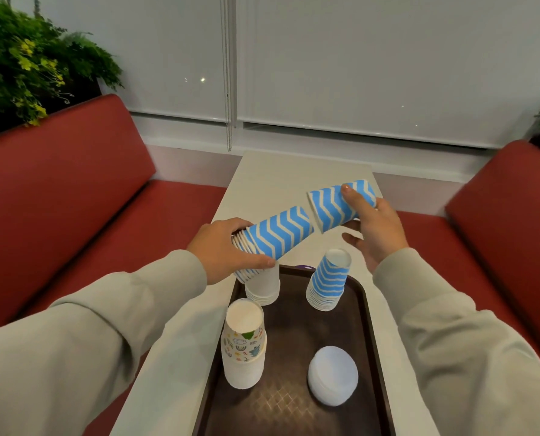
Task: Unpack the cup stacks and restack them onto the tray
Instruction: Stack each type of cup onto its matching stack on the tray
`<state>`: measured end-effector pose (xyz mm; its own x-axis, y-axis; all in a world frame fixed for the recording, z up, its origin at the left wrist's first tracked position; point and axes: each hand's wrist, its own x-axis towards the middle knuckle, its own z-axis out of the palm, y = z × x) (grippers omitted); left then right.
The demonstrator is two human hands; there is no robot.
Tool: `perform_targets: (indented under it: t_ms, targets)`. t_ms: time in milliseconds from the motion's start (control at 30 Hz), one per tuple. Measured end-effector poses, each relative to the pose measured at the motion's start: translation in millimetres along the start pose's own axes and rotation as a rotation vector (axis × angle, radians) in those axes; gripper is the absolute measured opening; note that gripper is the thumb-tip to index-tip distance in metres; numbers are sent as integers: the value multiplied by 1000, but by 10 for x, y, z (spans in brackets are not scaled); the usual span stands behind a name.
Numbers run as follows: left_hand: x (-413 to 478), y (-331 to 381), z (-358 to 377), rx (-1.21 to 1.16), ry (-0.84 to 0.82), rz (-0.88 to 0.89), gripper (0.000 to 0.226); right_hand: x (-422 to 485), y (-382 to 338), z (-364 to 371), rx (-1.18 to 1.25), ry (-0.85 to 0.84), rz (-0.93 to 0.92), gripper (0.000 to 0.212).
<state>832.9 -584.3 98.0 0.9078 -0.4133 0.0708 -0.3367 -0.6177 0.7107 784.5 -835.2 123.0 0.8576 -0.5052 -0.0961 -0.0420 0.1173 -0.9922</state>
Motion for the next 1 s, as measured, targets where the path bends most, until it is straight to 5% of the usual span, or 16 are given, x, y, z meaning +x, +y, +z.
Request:
perform_targets:
  t_ms: [267, 700, 867, 1000]
  targets:
    - [21, -38, 35, -14, 26, -28, 72, 80, 242, -326, -450, 80, -180, 58]
    - [41, 62, 108, -37, -11, -17, 86, 120, 755, -330, -776, -53, -25, 86]
    - [40, 124, 135, -56, -20, -11, 88, 24, 475, -245, -609, 61, -182, 55]
    - [47, 206, 166, -62, -2, 9, 73, -100, 182, -44, -406, -171, -45, 46]
